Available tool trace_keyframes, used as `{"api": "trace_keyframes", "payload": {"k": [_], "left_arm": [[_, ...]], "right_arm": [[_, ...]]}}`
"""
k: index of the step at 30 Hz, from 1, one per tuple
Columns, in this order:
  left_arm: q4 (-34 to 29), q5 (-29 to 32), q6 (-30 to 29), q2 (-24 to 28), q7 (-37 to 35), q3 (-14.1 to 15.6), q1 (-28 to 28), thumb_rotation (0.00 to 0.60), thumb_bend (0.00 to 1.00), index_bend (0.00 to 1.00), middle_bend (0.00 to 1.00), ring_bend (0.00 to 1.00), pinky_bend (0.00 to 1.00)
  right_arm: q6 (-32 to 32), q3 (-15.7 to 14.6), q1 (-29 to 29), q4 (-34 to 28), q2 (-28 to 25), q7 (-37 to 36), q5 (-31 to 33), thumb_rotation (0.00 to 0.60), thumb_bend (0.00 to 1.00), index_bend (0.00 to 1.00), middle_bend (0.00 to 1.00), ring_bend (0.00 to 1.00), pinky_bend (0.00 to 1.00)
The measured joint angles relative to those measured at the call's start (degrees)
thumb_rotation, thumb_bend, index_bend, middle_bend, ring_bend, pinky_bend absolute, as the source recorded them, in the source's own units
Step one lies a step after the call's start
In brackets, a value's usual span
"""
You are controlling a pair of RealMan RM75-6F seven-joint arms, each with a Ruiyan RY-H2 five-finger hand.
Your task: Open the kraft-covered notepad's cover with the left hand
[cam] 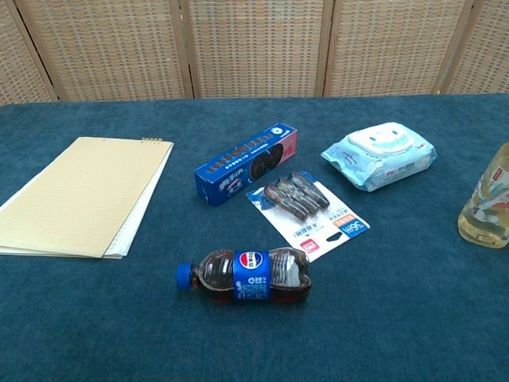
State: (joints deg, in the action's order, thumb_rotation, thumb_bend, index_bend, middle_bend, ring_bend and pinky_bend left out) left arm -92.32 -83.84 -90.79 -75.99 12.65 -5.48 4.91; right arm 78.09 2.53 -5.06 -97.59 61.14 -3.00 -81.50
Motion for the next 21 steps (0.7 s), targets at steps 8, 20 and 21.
{"api": "trace_keyframes", "payload": {"k": [8,20,21], "left_arm": [[-0.1,-0.1,0.0,-0.1,0.1,0.0,0.0,0.600,0.33,0.10,0.00,0.00,0.00],[0.3,-0.2,0.3,-0.1,-0.2,0.0,0.1,0.600,0.33,0.10,0.00,0.00,0.00],[0.4,-0.1,0.4,-0.2,-0.1,0.0,0.1,0.600,0.33,0.10,0.00,0.00,0.00]], "right_arm": [[0.1,0.0,0.1,0.0,-0.1,-0.1,0.0,0.600,0.26,0.11,0.00,0.00,0.00],[0.0,0.0,0.0,-0.1,0.0,0.4,0.2,0.600,0.26,0.11,0.00,0.00,0.00],[0.0,0.0,0.0,-0.1,0.0,0.4,0.2,0.600,0.26,0.11,0.00,0.00,0.00]]}}
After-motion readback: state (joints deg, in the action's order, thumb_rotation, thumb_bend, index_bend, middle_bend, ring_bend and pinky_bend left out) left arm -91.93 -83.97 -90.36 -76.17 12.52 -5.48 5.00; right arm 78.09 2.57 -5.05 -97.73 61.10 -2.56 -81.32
